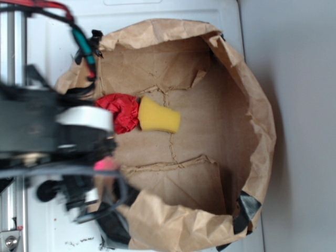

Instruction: Grab the red paper.

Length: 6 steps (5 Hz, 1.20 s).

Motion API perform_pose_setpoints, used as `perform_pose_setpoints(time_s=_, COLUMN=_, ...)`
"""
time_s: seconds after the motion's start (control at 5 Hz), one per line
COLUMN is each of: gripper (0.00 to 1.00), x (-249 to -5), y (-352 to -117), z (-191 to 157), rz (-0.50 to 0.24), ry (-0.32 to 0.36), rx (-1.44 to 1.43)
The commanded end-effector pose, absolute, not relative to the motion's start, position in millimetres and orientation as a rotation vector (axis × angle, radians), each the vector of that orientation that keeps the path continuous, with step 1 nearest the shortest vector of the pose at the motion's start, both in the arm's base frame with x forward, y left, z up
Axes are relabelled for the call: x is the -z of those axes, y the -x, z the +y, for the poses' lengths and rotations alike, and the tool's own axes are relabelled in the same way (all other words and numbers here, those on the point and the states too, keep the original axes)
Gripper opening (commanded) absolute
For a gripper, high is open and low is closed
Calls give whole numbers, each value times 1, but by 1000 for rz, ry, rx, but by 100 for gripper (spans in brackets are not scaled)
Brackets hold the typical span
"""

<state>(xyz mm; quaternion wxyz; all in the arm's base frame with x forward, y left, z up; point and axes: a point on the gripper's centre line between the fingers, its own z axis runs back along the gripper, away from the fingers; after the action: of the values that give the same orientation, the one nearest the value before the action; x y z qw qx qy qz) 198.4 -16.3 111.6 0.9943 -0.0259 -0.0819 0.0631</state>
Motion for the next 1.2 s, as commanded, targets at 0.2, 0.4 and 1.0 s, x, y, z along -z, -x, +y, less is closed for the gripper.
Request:
perform_pose_setpoints(time_s=0.2, gripper=100, x=-274, y=-196, z=-30, rz=-223, ry=174, rx=-107)
perform_pose_setpoints(time_s=0.4, gripper=100, x=-275, y=-208, z=-28, rz=-237, ry=175, rx=-124)
perform_pose_setpoints(time_s=1.0, gripper=100, x=-234, y=-246, z=-18, rz=-304, ry=50, rx=-158)
